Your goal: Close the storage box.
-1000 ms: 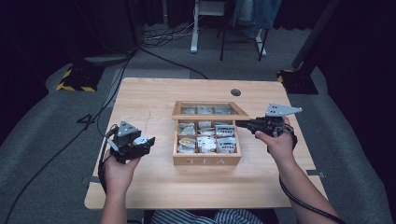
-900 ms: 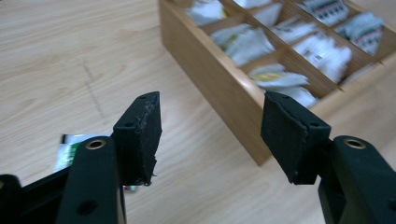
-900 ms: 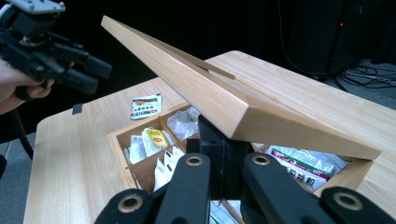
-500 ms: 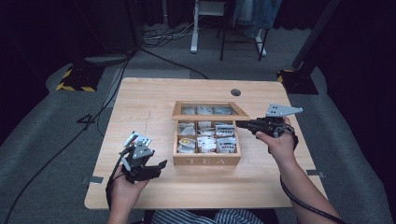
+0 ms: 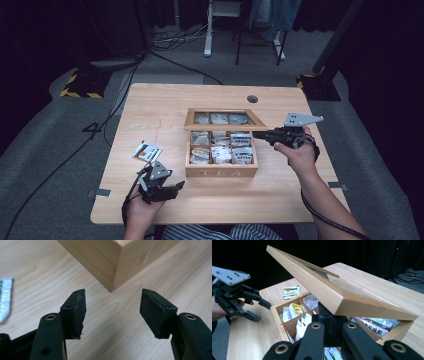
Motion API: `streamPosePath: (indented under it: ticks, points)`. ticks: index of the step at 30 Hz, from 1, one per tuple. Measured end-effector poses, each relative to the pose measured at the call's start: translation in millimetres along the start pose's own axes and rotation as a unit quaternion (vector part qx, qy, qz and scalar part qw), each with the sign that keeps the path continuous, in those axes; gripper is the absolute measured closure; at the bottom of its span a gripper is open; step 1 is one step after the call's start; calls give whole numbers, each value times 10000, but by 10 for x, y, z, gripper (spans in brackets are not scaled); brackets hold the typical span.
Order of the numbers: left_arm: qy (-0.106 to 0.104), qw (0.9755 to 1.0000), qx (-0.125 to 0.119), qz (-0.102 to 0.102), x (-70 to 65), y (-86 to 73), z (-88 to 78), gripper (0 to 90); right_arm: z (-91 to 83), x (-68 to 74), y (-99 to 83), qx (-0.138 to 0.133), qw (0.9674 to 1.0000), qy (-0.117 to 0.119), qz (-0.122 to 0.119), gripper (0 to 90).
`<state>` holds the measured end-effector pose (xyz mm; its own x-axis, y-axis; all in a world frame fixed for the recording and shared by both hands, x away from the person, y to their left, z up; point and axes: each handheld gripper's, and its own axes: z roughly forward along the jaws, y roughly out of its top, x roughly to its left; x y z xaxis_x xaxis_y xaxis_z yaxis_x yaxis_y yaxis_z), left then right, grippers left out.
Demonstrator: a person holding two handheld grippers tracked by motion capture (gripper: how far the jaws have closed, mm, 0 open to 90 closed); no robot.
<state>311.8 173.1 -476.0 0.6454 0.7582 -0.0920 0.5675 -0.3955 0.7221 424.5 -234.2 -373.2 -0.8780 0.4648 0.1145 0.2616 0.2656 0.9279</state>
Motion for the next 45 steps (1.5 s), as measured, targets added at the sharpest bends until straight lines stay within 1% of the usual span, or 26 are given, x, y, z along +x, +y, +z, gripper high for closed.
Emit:
streamPosePath:
  ticks: [2,3,5,6,7,8,9,10,11,13,15,16,17,20,21,22,26,29,33,36,45]
  points:
    - [-2,10000,95,-25,-1,-17,45,386,0,1,0,6,10000,-3,-10,900]
    - [42,9999,125,20,1,-20,58,385,0,2,-1,13,10000,0,-8,900]
    - [35,9999,141,-15,-2,-31,82,382,-1,3,-3,30,10000,4,-9,900]
    - [67,9998,182,23,5,-34,88,382,-1,3,-3,43,10000,4,-14,900]
    - [79,9997,234,-3,5,-40,95,382,-1,3,-3,54,10000,9,-14,900]
    - [121,9996,250,17,12,-48,106,382,-2,3,-3,65,10000,16,-13,900]
    - [116,9994,311,-2,14,-57,121,382,-2,2,-4,82,10000,27,-9,900]
    - [116,9994,311,-2,14,-57,121,380,-2,2,-4,82,10000,27,-9,900]
    - [188,9989,437,10,21,-75,156,379,-6,-1,-5,97,9999,43,-12,900]
    - [203,9987,462,46,22,-88,178,361,-12,-3,-4,113,9999,51,-7,900]
    - [257,9985,453,152,20,-90,187,352,-20,-7,-3,123,9999,58,0,900]
    - [257,9985,453,152,20,-90,187,348,-20,-7,-3,123,9999,58,0,900]
    - [293,9986,381,240,10,-106,203,339,-30,-9,0,129,9999,52,9,900]
    - [261,9991,218,270,32,-140,215,317,-42,-14,3,141,9999,77,22,900]
    - [261,9991,218,270,32,-140,215,312,-46,-14,3,155,9998,89,32,900]
    - [237,9992,103,289,45,-162,222,308,-49,-15,3,177,9998,100,36,900]
    - [247,9992,115,284,44,-158,223,308,-52,-13,1,227,9997,107,50,900]
    - [247,9993,109,277,46,-155,228,308,-56,9,3,335,9994,72,8,900]
    - [260,9991,131,295,52,-148,228,308,-59,20,1,437,9990,96,16,900]
    - [235,9993,131,273,50,-145,234,306,-57,27,-9,543,9984,130,11,900]
    - [252,9992,116,280,50,-141,242,304,-46,62,-49,871,9961,141,-67,900]
